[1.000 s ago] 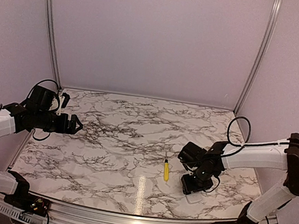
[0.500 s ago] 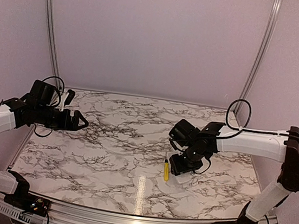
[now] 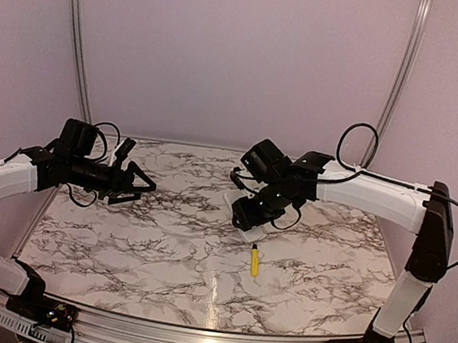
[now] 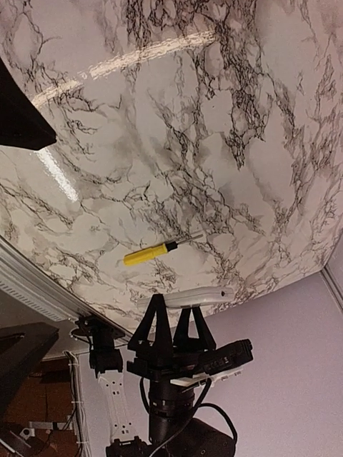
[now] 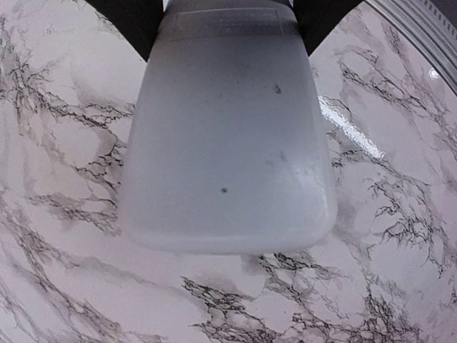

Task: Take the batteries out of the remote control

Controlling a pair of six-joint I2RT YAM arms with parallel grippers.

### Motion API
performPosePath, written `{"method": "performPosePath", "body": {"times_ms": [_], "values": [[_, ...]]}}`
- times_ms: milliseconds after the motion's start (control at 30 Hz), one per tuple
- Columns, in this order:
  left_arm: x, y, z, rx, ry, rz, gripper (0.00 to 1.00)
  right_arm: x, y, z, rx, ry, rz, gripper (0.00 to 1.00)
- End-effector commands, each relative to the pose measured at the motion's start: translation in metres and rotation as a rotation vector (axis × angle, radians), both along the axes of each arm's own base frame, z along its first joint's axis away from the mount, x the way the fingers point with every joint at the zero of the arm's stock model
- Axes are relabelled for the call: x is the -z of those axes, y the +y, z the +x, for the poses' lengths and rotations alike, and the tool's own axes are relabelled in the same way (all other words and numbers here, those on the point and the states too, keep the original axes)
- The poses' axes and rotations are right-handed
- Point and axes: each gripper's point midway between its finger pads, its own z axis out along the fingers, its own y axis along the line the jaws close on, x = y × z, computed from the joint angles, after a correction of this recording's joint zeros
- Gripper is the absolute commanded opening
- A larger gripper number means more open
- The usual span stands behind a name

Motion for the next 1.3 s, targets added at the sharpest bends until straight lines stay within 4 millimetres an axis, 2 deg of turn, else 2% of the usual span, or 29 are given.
{"method": "performPosePath", "body": {"times_ms": [0, 100, 167, 367, 467, 567, 933, 1267], "values": [[-0.027, -0.031, 0.000, 0.061, 0.010, -0.174, 0.87, -0.024, 0.025, 0.007, -0.093, -0.059, 0.058, 0.33], [-0.032, -0.044, 0.003, 0.082, 0.014, -0.224, 0.85, -0.026, 0.029, 0.009, -0.113, -0.057, 0.048, 0.32], [-0.027, -0.053, 0.006, 0.096, 0.036, -0.230, 0.83, -0.025, 0.031, 0.009, -0.123, -0.058, 0.033, 0.31], [-0.028, -0.084, 0.017, 0.151, 0.063, -0.317, 0.79, -0.022, 0.044, -0.003, -0.184, -0.070, -0.036, 0.31], [-0.018, -0.099, 0.020, 0.194, 0.091, -0.310, 0.78, -0.022, 0.049, -0.007, -0.199, -0.069, -0.041, 0.31], [0.004, -0.111, 0.023, 0.221, 0.159, -0.305, 0.76, -0.022, 0.053, -0.010, -0.207, -0.056, -0.030, 0.31], [0.015, -0.139, 0.028, 0.289, 0.215, -0.350, 0.65, -0.024, 0.062, -0.015, -0.254, -0.051, -0.037, 0.30], [0.022, -0.156, 0.019, 0.341, 0.264, -0.352, 0.55, -0.030, 0.069, -0.013, -0.286, -0.060, -0.027, 0.30]]}}
